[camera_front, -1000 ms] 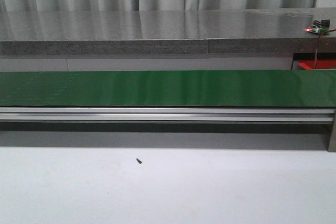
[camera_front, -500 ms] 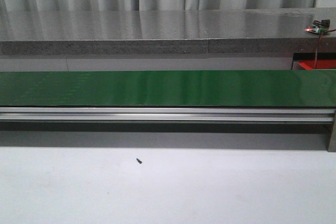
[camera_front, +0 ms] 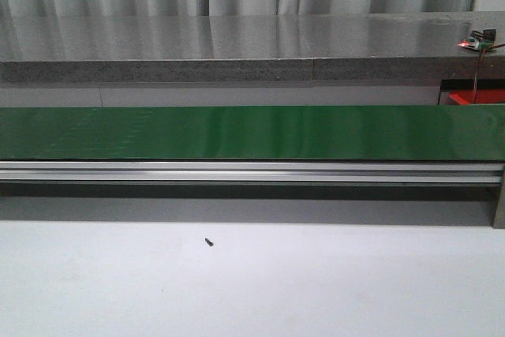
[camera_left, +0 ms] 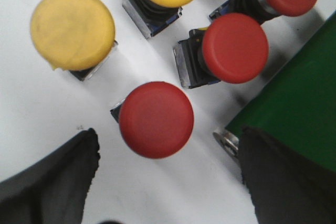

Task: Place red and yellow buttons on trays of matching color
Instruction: 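Grasp a red push-button with the left gripper, then set the red button on the near end of the green belt, release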

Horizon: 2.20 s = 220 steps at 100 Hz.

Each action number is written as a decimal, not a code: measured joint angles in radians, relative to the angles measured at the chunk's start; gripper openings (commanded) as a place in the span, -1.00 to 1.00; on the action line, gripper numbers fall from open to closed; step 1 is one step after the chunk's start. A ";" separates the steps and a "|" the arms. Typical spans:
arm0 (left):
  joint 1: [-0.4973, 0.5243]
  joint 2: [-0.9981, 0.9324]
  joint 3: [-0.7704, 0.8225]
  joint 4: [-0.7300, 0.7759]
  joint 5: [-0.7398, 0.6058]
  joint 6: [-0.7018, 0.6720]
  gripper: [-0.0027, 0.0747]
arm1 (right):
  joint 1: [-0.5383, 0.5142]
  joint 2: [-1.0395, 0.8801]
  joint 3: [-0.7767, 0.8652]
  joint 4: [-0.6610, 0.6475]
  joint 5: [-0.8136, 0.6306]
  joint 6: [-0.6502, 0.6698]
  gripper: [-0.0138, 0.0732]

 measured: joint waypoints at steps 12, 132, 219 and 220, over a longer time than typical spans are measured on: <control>0.000 0.041 -0.010 -0.012 -0.011 0.000 0.48 | 0.000 0.000 0.000 0.000 0.000 0.000 -0.84; 0.000 -0.036 -0.017 -0.004 0.031 0.011 -0.46 | 0.000 0.000 0.000 0.000 0.000 0.000 -0.84; -0.189 -0.118 -0.230 0.006 0.220 0.104 -0.46 | 0.000 0.000 0.000 0.000 0.000 0.000 -0.84; -0.191 -0.115 -0.234 0.006 0.220 0.104 -0.46 | 0.000 0.000 0.000 0.000 0.000 0.000 -0.84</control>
